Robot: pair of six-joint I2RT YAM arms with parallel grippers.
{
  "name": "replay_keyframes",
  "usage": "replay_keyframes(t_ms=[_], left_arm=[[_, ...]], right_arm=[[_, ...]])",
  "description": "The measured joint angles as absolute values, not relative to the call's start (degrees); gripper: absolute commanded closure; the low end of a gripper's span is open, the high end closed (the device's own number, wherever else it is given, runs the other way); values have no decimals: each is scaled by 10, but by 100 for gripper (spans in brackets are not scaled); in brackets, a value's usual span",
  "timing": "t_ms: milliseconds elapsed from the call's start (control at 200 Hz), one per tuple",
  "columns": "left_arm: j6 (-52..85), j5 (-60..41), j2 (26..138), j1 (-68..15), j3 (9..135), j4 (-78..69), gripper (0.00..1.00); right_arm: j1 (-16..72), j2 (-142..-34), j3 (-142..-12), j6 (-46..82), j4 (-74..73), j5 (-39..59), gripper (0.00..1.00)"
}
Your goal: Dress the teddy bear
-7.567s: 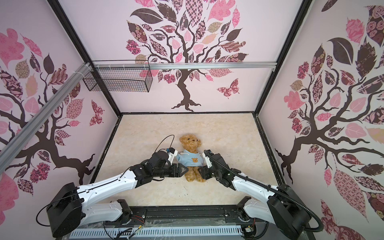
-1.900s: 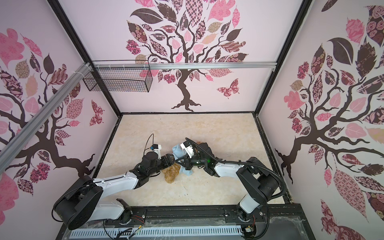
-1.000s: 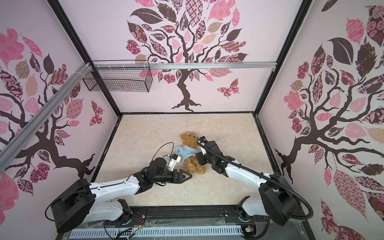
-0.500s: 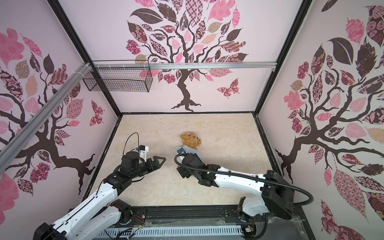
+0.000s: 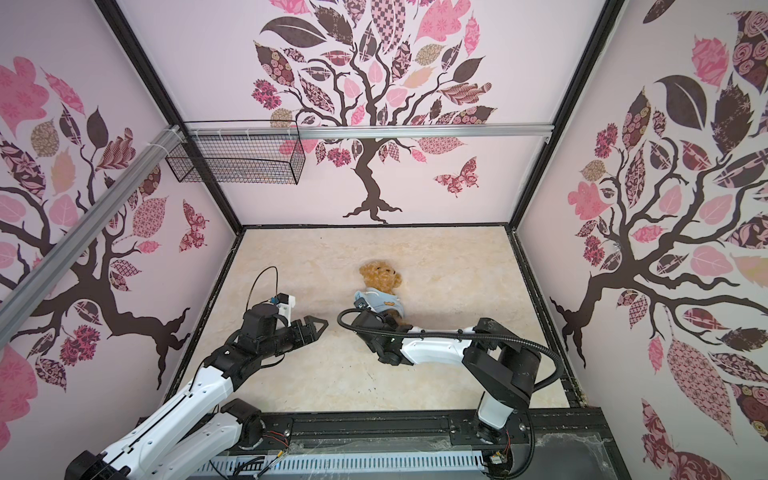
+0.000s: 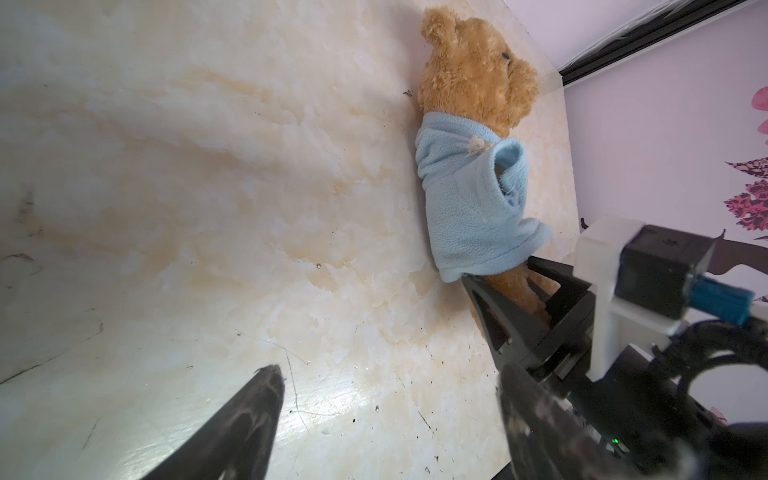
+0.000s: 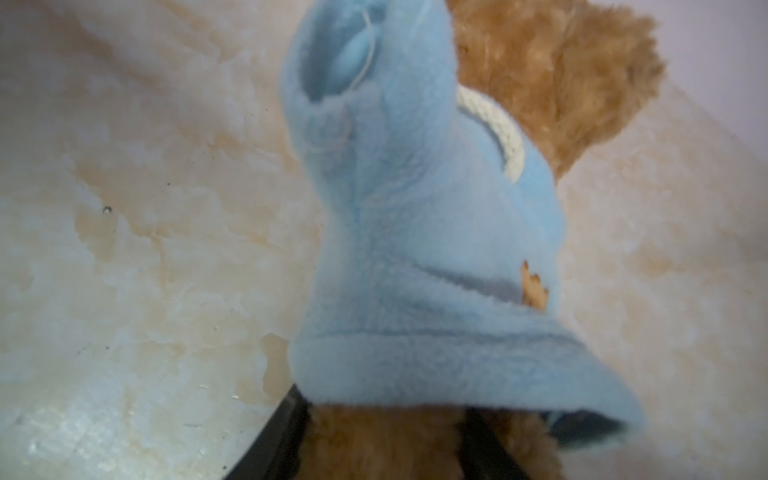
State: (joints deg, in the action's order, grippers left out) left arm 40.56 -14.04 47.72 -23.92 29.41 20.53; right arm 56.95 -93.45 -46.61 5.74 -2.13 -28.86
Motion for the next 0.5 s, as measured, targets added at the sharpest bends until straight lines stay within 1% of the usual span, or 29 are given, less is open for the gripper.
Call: replay_keyframes(t_ms=[30, 95, 185, 265, 355, 495], left_arm=[[396, -136, 477, -239, 305, 214, 17], [370, -126, 477, -239, 329, 229, 17], [323, -119, 474, -239, 357, 242, 21], [265, -124, 463, -239, 372, 246, 23], [191, -146, 443, -243, 374, 242, 23], [37, -187, 409, -288, 379, 239, 18]], right_arm=[[561, -919, -442, 46, -43, -268, 84], [538, -873, -387, 24, -81, -211, 86], [492, -791, -318, -4, -127, -97, 91], [451, -730, -277, -25, -162, 6, 94], [437, -695, -258, -42, -184, 99, 96], [439, -683, -255, -54, -208, 222, 98]])
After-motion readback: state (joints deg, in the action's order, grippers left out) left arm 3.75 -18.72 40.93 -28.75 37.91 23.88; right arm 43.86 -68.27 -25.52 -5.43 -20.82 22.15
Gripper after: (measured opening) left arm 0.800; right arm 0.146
